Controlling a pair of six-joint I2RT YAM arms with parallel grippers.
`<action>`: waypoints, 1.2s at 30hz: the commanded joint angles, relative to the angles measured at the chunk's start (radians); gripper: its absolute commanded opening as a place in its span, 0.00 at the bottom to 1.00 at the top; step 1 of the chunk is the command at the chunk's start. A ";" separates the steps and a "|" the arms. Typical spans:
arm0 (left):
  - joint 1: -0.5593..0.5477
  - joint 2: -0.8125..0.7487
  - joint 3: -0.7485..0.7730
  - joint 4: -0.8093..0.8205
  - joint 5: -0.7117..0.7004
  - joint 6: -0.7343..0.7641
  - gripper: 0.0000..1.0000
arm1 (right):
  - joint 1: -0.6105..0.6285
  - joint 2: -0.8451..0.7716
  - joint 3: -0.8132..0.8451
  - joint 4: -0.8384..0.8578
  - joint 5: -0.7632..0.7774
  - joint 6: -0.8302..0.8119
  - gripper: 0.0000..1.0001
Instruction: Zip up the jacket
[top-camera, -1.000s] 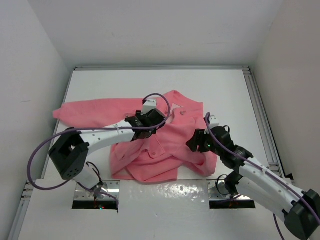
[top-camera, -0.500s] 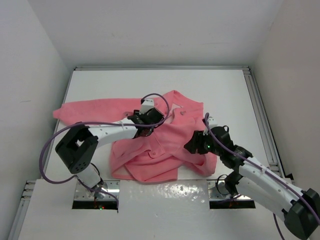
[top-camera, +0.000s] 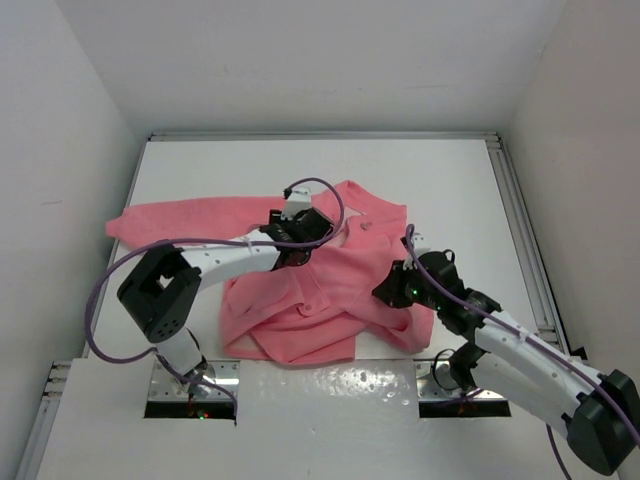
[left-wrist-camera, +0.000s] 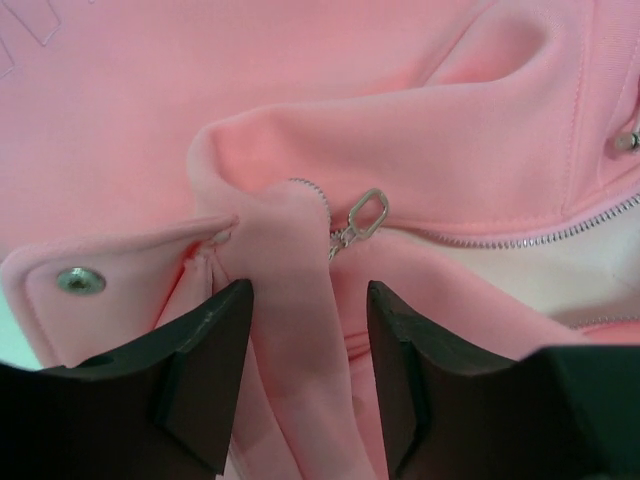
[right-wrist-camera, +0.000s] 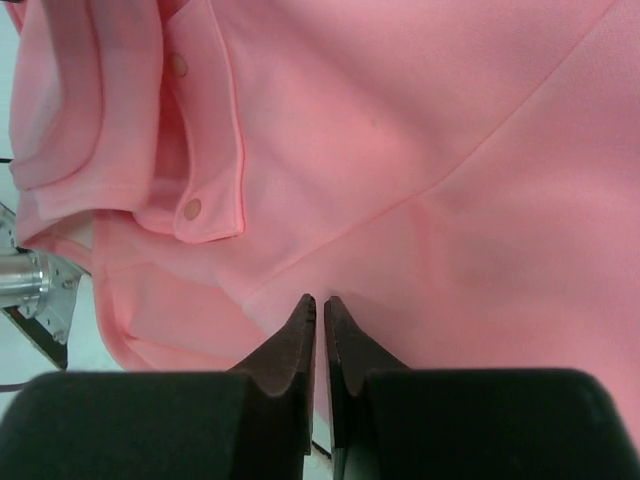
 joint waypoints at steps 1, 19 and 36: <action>0.014 0.040 0.029 0.008 -0.027 0.011 0.46 | 0.001 0.004 0.015 0.052 -0.023 -0.010 0.07; 0.020 -0.022 -0.063 0.072 0.027 -0.029 0.00 | 0.001 0.002 0.077 0.093 -0.052 -0.004 0.32; 0.158 -0.700 -0.525 0.490 0.861 0.006 0.00 | -0.023 0.356 0.278 0.590 -0.454 0.073 0.42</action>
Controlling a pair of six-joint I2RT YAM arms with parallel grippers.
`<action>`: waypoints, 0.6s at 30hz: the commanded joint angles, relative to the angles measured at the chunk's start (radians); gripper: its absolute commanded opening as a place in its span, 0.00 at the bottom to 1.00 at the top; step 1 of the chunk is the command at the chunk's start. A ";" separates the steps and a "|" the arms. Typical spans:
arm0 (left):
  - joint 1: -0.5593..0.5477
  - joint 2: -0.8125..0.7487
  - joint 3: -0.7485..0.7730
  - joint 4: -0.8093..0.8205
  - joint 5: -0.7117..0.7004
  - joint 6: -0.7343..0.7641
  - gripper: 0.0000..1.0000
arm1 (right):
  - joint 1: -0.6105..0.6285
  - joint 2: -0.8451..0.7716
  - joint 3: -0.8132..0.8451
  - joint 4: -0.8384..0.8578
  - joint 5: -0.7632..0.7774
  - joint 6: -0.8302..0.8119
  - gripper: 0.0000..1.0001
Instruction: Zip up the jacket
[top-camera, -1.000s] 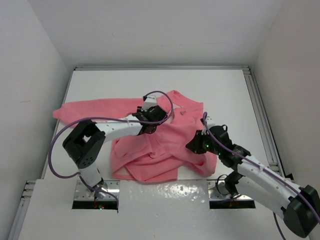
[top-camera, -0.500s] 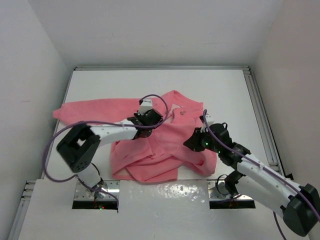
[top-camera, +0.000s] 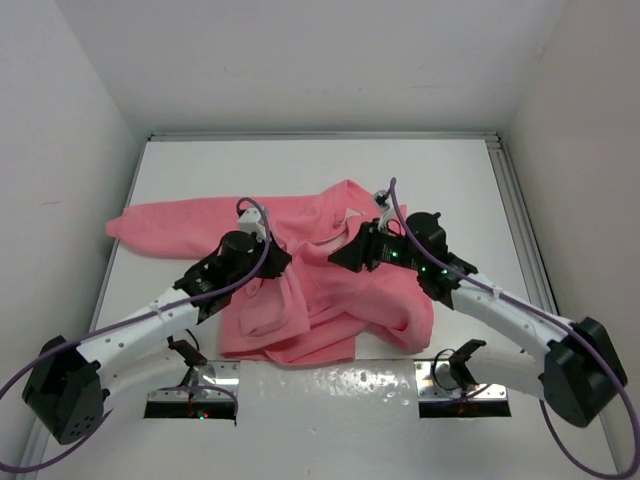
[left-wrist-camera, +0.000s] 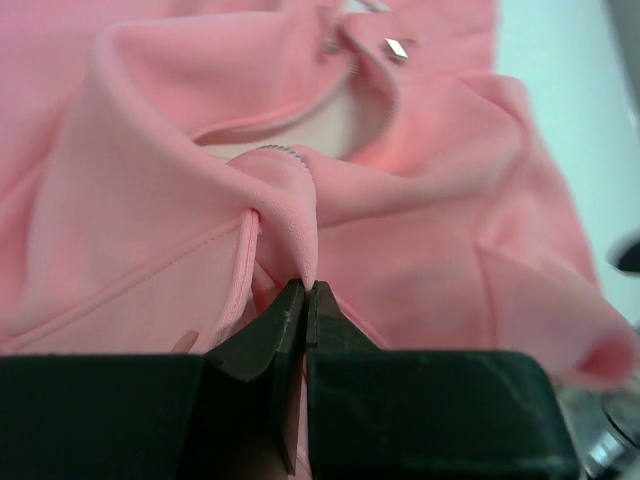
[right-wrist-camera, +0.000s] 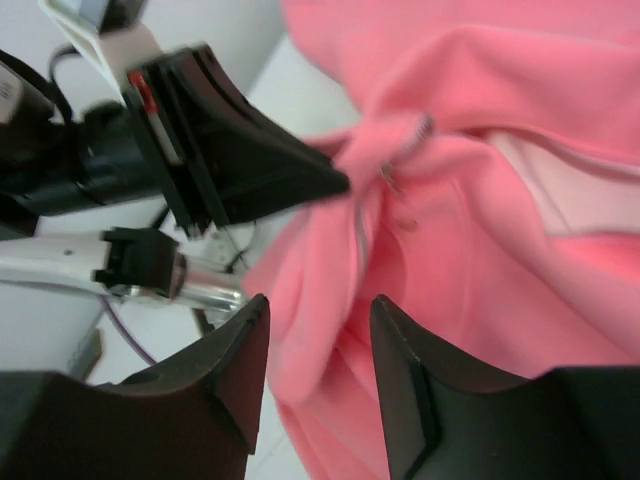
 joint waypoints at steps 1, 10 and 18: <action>0.012 -0.067 -0.021 0.130 0.228 0.017 0.00 | -0.019 0.103 0.058 0.306 -0.231 0.094 0.45; 0.031 -0.263 -0.023 0.152 0.406 0.024 0.00 | -0.016 0.139 0.048 0.349 -0.239 0.136 0.00; 0.042 -0.190 -0.001 0.296 0.608 -0.073 0.00 | -0.016 0.075 0.072 0.154 -0.323 -0.040 0.32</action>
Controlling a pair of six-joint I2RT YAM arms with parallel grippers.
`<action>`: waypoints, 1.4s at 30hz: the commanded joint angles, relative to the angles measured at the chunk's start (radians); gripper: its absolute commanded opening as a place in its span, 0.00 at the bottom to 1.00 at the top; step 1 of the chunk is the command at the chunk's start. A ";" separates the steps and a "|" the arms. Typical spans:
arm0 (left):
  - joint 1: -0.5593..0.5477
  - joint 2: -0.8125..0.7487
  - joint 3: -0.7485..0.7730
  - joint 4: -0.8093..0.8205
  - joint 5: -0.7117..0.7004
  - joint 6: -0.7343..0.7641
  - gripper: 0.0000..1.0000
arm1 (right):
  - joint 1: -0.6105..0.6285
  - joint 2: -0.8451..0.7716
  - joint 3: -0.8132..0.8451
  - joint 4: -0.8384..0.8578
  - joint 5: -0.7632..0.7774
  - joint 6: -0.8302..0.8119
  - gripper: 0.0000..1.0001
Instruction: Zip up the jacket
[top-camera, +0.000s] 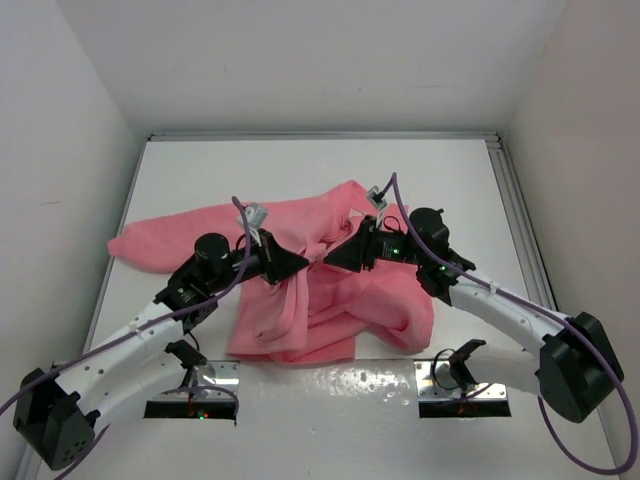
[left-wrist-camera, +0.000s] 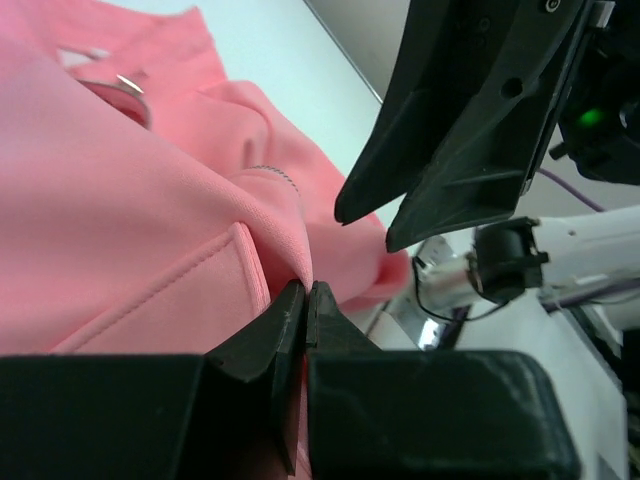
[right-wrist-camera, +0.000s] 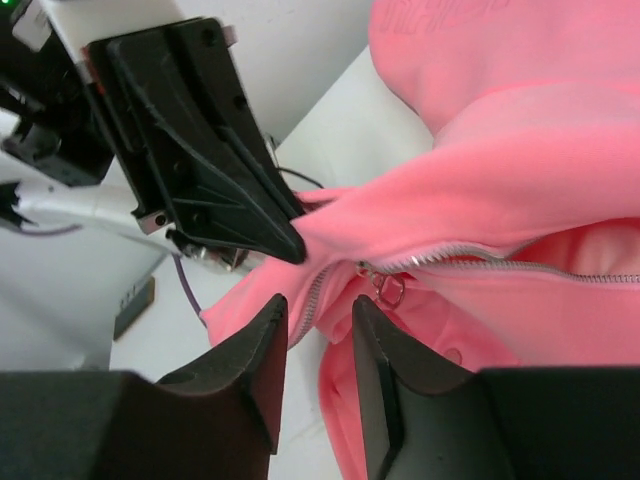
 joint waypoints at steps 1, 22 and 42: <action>0.011 0.041 0.024 0.162 0.132 -0.068 0.00 | -0.001 -0.019 0.056 -0.090 -0.071 -0.114 0.32; 0.012 0.090 0.027 0.288 0.211 -0.235 0.00 | 0.084 0.033 0.165 -0.361 0.050 -0.314 0.46; 0.012 0.113 0.008 0.281 0.244 -0.298 0.00 | 0.154 0.045 0.151 -0.266 0.234 -0.286 0.34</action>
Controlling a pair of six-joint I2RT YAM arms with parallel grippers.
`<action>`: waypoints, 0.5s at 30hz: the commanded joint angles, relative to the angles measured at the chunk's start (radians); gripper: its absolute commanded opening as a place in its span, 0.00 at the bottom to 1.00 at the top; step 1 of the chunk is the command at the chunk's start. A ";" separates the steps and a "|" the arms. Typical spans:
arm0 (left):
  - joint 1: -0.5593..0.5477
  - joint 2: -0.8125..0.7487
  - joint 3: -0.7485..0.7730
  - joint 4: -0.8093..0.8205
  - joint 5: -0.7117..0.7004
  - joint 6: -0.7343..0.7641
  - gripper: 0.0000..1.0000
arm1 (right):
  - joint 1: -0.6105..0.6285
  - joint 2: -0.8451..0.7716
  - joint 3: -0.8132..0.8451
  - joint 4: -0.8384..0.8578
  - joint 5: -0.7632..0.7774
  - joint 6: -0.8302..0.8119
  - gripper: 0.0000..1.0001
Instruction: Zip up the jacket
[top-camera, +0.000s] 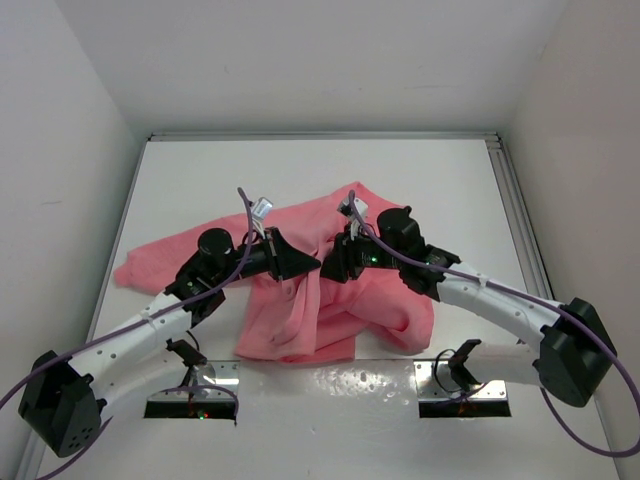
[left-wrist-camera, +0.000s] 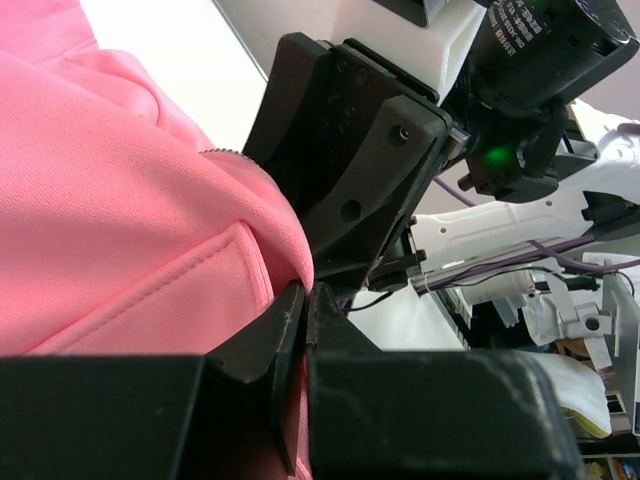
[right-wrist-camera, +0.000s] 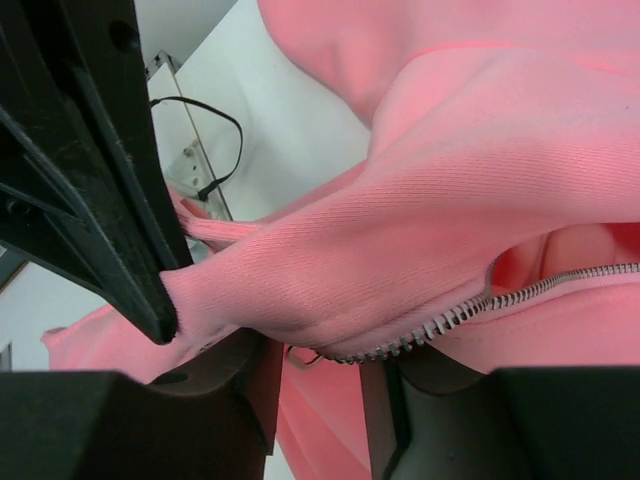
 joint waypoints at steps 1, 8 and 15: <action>0.005 -0.008 0.005 0.081 0.040 -0.025 0.00 | 0.007 -0.027 0.010 0.075 0.040 0.004 0.33; 0.005 -0.014 0.010 0.067 0.025 -0.019 0.00 | 0.007 -0.036 -0.001 0.039 0.067 -0.002 0.12; 0.004 -0.036 0.109 -0.239 -0.134 0.170 0.41 | 0.006 -0.079 -0.010 -0.008 0.098 0.002 0.00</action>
